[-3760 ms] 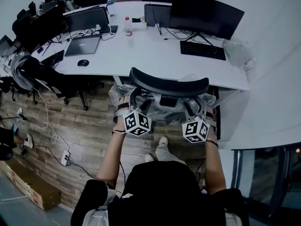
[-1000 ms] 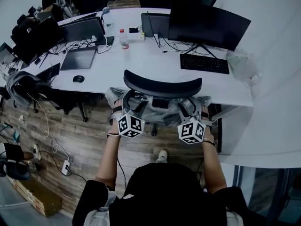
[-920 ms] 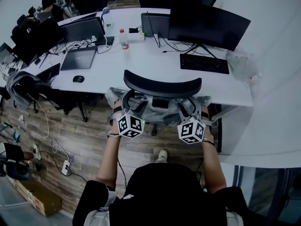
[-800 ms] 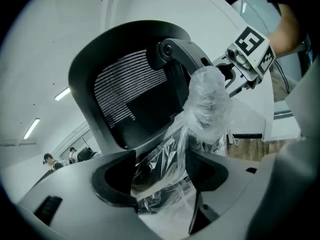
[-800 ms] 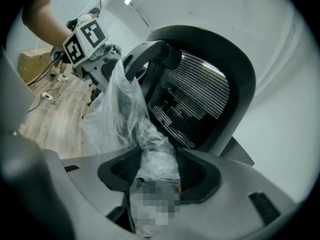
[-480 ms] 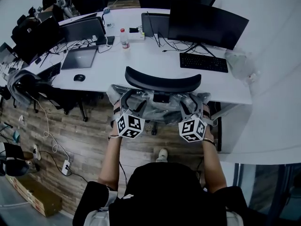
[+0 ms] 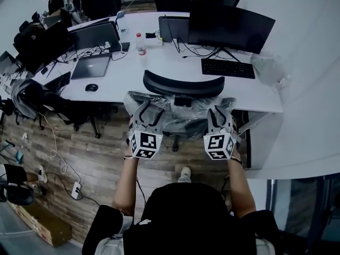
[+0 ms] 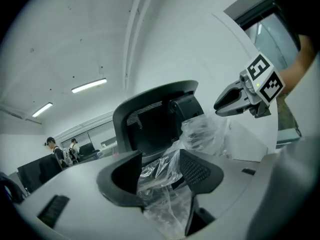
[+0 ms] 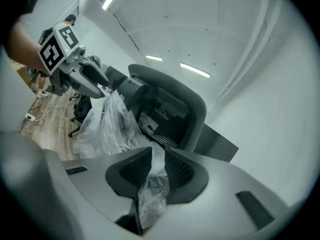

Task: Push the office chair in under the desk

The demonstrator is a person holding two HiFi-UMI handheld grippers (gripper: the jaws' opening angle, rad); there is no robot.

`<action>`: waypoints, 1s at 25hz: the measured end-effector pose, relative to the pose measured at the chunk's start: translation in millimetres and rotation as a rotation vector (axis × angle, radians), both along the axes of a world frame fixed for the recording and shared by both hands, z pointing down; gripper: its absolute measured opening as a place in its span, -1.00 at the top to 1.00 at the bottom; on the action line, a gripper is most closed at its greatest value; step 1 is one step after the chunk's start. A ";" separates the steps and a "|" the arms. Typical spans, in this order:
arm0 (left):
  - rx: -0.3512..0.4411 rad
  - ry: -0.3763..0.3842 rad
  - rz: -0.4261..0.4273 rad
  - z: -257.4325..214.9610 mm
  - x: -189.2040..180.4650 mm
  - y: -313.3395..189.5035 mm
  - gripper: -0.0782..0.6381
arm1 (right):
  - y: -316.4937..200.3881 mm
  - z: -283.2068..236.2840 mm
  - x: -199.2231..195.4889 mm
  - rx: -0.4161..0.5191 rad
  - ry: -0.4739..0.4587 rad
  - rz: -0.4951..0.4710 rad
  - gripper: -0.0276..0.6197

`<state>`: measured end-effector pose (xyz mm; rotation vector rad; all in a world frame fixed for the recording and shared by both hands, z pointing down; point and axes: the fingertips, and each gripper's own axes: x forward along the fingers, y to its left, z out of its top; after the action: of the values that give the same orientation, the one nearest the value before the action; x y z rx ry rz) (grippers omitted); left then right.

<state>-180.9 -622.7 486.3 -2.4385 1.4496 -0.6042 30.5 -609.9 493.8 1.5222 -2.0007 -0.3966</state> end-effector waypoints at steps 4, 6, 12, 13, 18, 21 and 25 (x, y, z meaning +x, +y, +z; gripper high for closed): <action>0.015 0.055 0.010 -11.4 0.2 18.4 0.20 | 15.9 -9.5 0.8 0.013 -0.078 0.018 0.68; 0.009 0.079 0.012 -12.7 -0.1 24.8 0.30 | 22.7 -12.0 3.0 0.016 -0.103 0.032 0.71; -0.027 0.181 0.027 -19.6 0.5 48.4 0.55 | 50.1 -19.1 1.0 0.009 -0.167 0.054 0.81; -0.025 0.190 0.027 -21.8 0.6 53.1 0.56 | 55.2 -19.7 -0.4 0.004 -0.180 0.052 0.81; 0.010 0.215 0.001 -40.0 -4.6 77.9 0.69 | 79.6 -29.6 -3.5 -0.009 -0.248 0.055 0.82; 0.026 0.234 -0.007 -50.7 -8.3 96.2 0.71 | 95.2 -36.4 -7.1 -0.006 -0.270 0.058 0.83; 0.027 0.261 0.009 -59.4 -9.4 121.7 0.73 | 115.1 -38.6 -11.3 0.002 -0.276 0.065 0.83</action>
<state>-190.2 -501.0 426.9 -2.5773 1.5269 -0.2685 19.2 -494.8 455.2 1.7155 -2.1503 -0.1686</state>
